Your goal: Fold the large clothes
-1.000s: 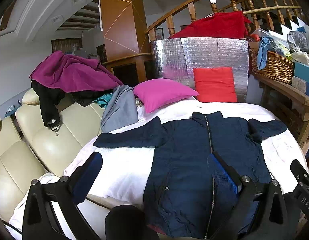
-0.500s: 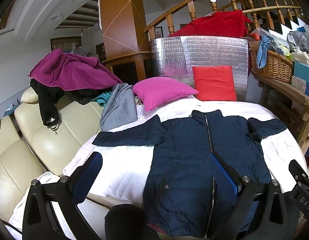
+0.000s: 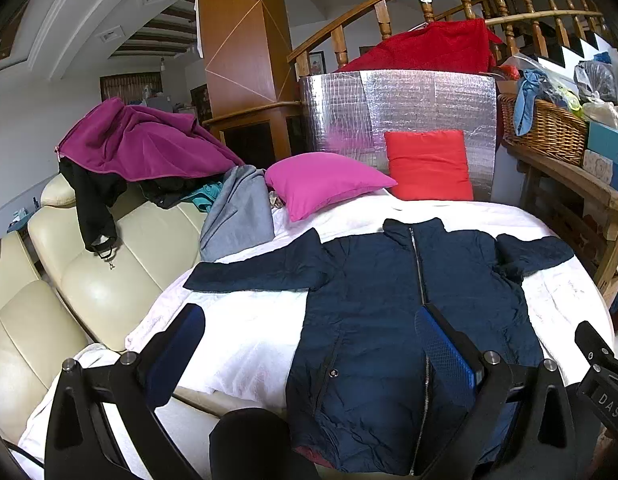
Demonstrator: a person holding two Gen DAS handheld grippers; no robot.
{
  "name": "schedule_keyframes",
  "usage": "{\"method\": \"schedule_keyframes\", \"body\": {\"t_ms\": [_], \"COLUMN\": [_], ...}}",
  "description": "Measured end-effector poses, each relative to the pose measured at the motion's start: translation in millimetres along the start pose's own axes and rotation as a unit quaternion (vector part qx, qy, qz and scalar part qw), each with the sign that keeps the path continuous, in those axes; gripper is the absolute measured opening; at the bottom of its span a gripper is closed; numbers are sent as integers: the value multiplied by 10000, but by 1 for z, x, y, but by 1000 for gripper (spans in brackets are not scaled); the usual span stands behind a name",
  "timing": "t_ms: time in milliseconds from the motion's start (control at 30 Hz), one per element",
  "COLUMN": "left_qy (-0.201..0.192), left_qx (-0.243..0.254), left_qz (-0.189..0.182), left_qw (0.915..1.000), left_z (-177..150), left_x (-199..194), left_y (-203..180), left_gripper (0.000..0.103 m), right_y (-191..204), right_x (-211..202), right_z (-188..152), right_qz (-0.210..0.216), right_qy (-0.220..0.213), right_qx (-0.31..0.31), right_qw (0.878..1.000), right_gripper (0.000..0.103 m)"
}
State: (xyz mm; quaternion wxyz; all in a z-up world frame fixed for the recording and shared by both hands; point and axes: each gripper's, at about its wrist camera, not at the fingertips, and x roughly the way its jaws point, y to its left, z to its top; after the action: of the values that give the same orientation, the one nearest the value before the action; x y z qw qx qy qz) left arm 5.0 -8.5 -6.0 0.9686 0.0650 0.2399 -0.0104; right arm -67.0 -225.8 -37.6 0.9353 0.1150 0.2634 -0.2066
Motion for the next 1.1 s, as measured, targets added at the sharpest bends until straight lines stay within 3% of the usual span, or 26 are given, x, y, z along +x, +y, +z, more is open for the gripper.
{"method": "schedule_keyframes", "body": {"t_ms": [667,1100], "left_qy": [109,345], "left_qx": [-8,54], "left_qz": [33,159], "left_qw": [9999,9993], "left_z": [-2,5], "left_x": [11,53], "left_y": [2,-7], "left_gripper": [103,103], "right_y": [-3,-18], "right_x": [12,65], "right_z": [6,38], "right_qz": [-73,-254], "right_qy": [5,34], "right_qx": [27,204], "right_qw": [10000,9995], "right_gripper": [103,103]}}
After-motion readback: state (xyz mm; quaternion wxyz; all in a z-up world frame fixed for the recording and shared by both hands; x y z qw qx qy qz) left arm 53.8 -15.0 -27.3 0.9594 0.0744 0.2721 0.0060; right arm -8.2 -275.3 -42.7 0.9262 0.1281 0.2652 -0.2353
